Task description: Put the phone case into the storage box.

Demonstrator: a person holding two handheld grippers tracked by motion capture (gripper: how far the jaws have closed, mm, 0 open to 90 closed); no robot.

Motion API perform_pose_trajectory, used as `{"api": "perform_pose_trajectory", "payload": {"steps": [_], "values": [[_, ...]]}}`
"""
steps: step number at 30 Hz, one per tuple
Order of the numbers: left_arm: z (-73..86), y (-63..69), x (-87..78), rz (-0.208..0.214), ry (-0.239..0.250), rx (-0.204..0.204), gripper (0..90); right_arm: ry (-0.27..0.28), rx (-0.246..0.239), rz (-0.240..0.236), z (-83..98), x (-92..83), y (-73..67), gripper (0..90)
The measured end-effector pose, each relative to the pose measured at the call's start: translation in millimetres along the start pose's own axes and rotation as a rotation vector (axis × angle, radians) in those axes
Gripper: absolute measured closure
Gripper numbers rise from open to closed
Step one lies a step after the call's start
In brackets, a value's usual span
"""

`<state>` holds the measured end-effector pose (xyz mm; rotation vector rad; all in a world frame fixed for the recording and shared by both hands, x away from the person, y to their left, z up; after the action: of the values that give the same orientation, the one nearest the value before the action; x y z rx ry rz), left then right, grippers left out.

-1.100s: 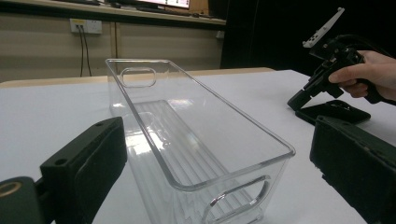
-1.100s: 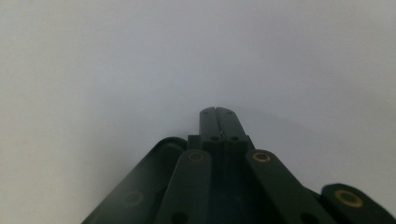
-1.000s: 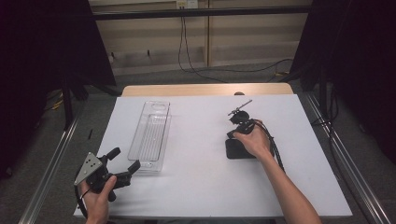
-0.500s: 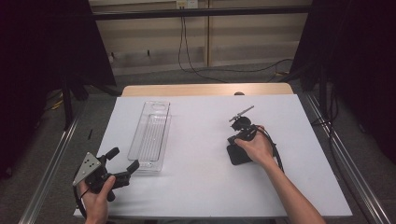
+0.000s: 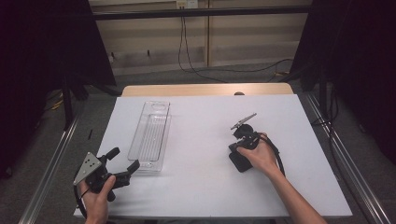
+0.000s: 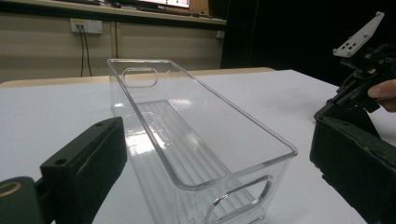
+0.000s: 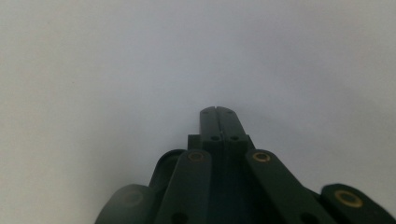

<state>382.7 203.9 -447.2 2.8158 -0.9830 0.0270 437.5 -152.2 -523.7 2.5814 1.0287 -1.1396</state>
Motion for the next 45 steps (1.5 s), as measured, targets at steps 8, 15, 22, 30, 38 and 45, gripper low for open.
{"api": "perform_pose_trajectory", "payload": {"steps": [8, 15, 22, 30, 38, 45], "values": [[0.9, 0.3, 1.3, 0.002, -0.003, -0.002, 4.0, 0.005, 0.021, -0.026, 7.7, -6.5, -8.2, 90.0], [0.5, 0.2, 1.2, 0.002, -0.002, -0.001, 4.0, 0.009, 0.016, -0.04, 14.3, -12.3, -13.4, 90.0], [0.1, -0.1, 1.0, -0.002, -0.002, 0.003, 4.0, 0.006, 0.021, -0.048, 22.3, -19.7, -18.8, 90.0], [0.4, -0.6, 0.7, -0.002, -0.002, -0.005, 4.0, 0.005, 0.019, -0.057, 30.1, -27.5, -22.2, 90.0], [0.7, -0.6, 0.1, -0.004, -0.004, 0.0, 4.0, 0.012, 0.01, -0.053, 36.1, -33.3, -25.2, 90.0], [-0.3, -0.1, 3.4, -0.001, 0.0, -0.001, 4.0, 0.003, 0.019, -0.071, 44.7, -42.1, -27.9, 90.0]]}}
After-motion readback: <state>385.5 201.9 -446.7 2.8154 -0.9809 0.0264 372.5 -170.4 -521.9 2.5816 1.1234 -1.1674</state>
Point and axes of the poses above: each handheld gripper's, and its own axes: x roughly forward along the jaws, z roughly out of its underside, y roughly to its right, the point moved 10 cm from there along x, roughly forward along the jaws, and after that the axes turned 15 degrees about y, right-handed, at the moved point
